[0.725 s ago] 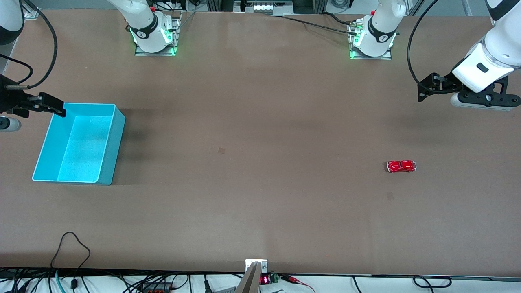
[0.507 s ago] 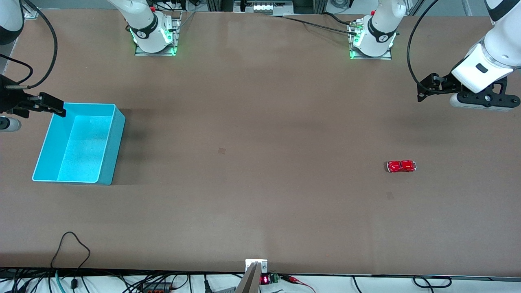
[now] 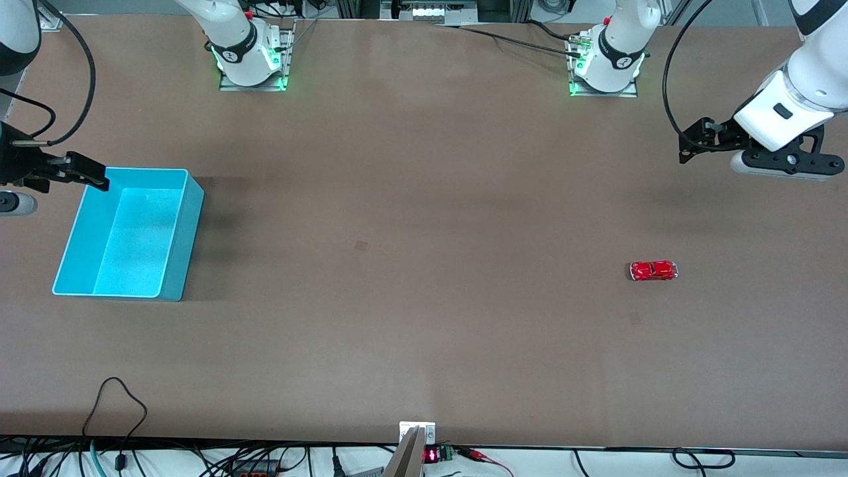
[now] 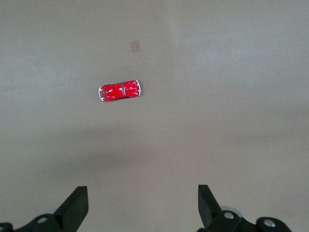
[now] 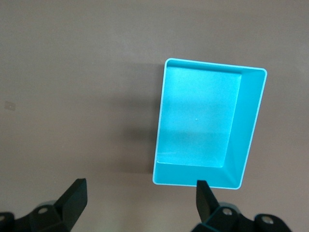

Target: Wind red beetle toy and store in blue box

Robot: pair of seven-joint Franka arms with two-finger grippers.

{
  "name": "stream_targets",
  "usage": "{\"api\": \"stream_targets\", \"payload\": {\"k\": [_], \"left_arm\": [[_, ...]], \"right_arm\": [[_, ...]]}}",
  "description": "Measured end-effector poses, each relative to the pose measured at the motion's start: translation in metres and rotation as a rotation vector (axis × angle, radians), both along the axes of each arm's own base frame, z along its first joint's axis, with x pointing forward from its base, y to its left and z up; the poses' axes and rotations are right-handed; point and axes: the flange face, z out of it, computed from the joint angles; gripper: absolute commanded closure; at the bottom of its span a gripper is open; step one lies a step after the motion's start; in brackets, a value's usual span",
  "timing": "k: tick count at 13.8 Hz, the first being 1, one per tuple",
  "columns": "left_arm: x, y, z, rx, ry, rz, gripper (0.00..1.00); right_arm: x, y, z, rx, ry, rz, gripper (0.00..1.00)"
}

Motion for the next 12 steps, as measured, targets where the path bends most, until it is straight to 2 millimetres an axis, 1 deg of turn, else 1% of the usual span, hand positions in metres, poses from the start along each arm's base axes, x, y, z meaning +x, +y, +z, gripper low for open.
{"api": "stream_targets", "payload": {"k": [1, 2, 4, 5, 6, 8, 10, 12], "left_arm": [[-0.002, 0.000, -0.002, 0.002, 0.023, 0.001, 0.00], [-0.006, 0.001, -0.005, 0.004, 0.055, 0.001, 0.00], [-0.018, -0.002, -0.016, 0.013, 0.176, -0.006, 0.00], [-0.023, -0.004, -0.023, 0.017, 0.236, -0.012, 0.00], [-0.028, -0.006, -0.029, 0.021, 0.293, -0.020, 0.00], [-0.029, -0.009, -0.039, 0.018, 0.349, -0.053, 0.00], [-0.027, -0.007, -0.043, -0.017, 0.358, -0.197, 0.00], [-0.019, 0.001, -0.047, -0.034, 0.339, -0.405, 0.00]], "right_arm": [[0.002, 0.003, -0.008, 0.000, 0.015, 0.006, 0.00], [0.005, 0.006, -0.020, 0.000, 0.036, 0.012, 0.00], [0.014, 0.012, -0.047, -0.001, 0.082, 0.035, 0.00], [0.017, 0.015, -0.057, -0.001, 0.100, 0.046, 0.00], [0.018, 0.016, -0.062, -0.001, 0.113, 0.050, 0.00], [0.019, 0.014, -0.068, -0.001, 0.130, 0.051, 0.00], [0.018, 0.013, -0.072, -0.001, 0.145, 0.053, 0.00], [0.018, 0.013, -0.078, 0.000, 0.163, 0.054, 0.00]]}}
